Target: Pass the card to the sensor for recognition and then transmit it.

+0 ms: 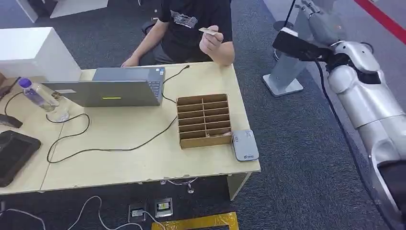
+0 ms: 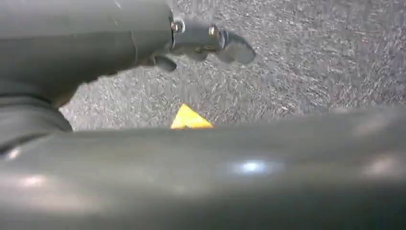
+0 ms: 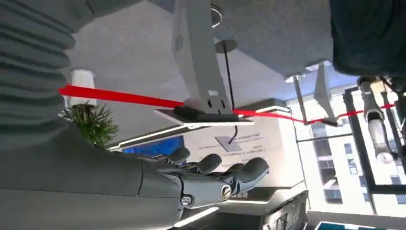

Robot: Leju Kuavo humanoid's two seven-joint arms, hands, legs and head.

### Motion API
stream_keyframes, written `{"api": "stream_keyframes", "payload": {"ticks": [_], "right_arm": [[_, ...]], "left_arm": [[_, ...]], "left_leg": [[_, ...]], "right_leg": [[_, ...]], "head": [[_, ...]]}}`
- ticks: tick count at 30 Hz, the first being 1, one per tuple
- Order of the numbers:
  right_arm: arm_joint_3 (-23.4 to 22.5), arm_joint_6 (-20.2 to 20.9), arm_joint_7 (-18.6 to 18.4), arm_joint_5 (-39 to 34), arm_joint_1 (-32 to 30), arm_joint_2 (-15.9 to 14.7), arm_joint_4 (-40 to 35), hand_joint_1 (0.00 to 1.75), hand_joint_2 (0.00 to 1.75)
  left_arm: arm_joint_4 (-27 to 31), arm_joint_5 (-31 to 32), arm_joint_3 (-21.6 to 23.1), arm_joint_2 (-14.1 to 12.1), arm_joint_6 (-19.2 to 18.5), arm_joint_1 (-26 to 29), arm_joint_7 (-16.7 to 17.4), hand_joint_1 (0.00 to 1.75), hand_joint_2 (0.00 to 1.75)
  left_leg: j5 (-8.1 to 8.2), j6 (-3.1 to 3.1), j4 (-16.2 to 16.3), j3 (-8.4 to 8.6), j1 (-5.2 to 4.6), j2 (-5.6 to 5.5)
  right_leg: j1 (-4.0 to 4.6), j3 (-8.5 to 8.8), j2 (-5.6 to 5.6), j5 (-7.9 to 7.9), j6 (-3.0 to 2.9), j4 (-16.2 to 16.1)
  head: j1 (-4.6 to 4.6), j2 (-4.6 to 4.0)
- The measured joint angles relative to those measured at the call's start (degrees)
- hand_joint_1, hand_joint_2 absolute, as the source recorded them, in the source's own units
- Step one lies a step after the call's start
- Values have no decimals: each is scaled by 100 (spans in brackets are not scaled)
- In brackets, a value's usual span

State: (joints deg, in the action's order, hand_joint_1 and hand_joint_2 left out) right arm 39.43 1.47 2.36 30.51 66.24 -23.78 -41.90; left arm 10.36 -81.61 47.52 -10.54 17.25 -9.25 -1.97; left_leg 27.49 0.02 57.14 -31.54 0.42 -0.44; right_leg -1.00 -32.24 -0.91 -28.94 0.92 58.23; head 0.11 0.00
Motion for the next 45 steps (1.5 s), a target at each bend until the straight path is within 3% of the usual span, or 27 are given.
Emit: {"api": "stream_keyframes", "payload": {"ticks": [11, 22, 23, 45], "right_arm": [[232, -503, -96, 96, -379, 520, 179, 0, 175], [293, -560, -31, 214, -458, 782, 387, 0, 175], [293, -560, -31, 223, -458, 795, 409, 175, 175], [271, -509, 124, 315, -484, 850, 700, 175, 175]], "left_arm": [[0, 105, 26, 0, -24, -1, -48, 0, 0], [0, 179, 31, 2, -18, -30, -48, 0, 0], [0, 184, 33, 2, -18, -32, -48, 0, 0], [0, 243, 170, 7, -13, -39, 2, 0, 0]], "left_leg": [[0, 0, 0, 0, 0, 3], [1, -1, 1, 0, 0, 4], [1, -1, 1, 0, 0, 4], [1, -2, 1, 0, 0, 6]], "right_leg": [[0, -4, 2, -1, -1, -1], [0, -6, 2, -1, -1, -1], [0, -6, 2, -1, -1, -1], [0, -6, 3, -1, -1, -2]], "head": [[0, 0], [-2, 0], [0, 0], [-2, 0]]}}
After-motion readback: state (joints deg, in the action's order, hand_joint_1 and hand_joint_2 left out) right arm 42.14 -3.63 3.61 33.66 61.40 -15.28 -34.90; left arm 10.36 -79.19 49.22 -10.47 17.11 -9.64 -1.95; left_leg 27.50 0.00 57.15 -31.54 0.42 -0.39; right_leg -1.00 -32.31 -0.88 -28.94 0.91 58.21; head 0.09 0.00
